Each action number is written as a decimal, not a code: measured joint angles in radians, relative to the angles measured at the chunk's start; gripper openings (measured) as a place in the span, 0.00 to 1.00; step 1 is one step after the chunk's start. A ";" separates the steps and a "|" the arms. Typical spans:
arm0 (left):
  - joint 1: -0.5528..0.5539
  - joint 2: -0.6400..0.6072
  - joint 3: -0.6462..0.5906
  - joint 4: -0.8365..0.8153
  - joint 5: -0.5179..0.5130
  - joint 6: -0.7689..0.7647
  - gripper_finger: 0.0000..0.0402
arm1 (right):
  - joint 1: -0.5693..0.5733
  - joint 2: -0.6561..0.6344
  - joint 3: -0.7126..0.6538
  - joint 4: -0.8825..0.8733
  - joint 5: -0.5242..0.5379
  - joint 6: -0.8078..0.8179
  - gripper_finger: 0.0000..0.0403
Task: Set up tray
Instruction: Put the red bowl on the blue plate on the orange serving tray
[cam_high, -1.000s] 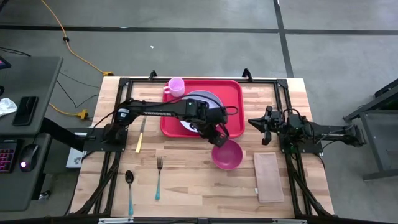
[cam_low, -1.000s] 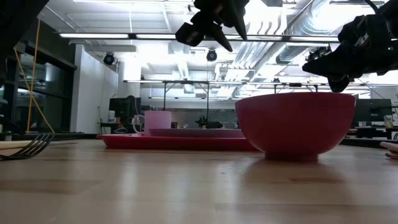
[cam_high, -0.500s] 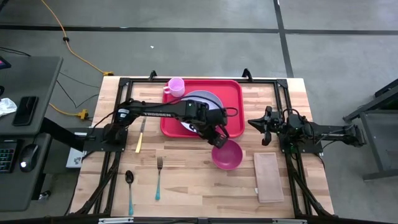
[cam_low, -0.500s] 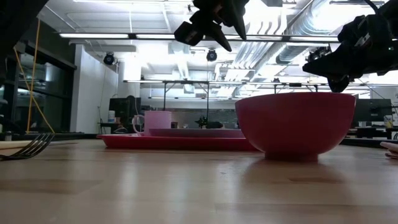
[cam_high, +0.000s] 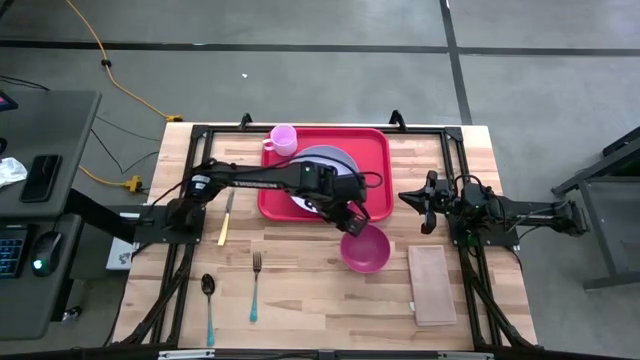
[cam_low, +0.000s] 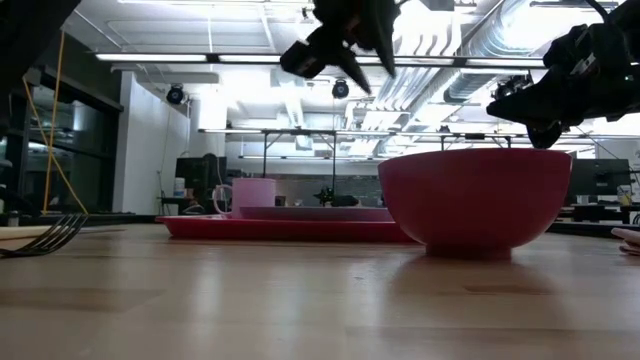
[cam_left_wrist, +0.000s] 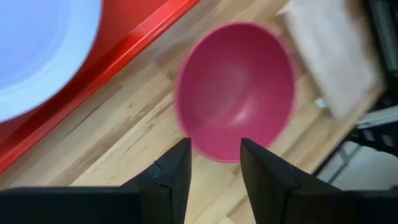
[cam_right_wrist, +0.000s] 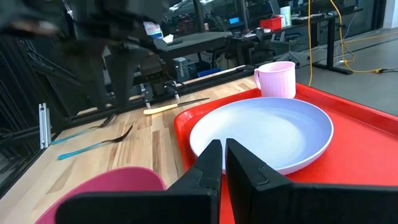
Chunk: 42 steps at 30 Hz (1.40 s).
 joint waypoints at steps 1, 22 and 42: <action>0.000 0.003 -0.002 -0.003 0.000 -0.001 0.41 | 0.000 0.000 0.000 0.000 0.000 0.000 0.00; -0.011 0.121 0.002 0.008 -0.003 -0.003 0.41 | 0.000 0.017 0.000 -0.003 -0.007 0.003 0.00; -0.011 0.188 -0.004 0.014 0.000 -0.001 0.41 | 0.000 0.024 0.000 -0.003 -0.008 0.011 0.00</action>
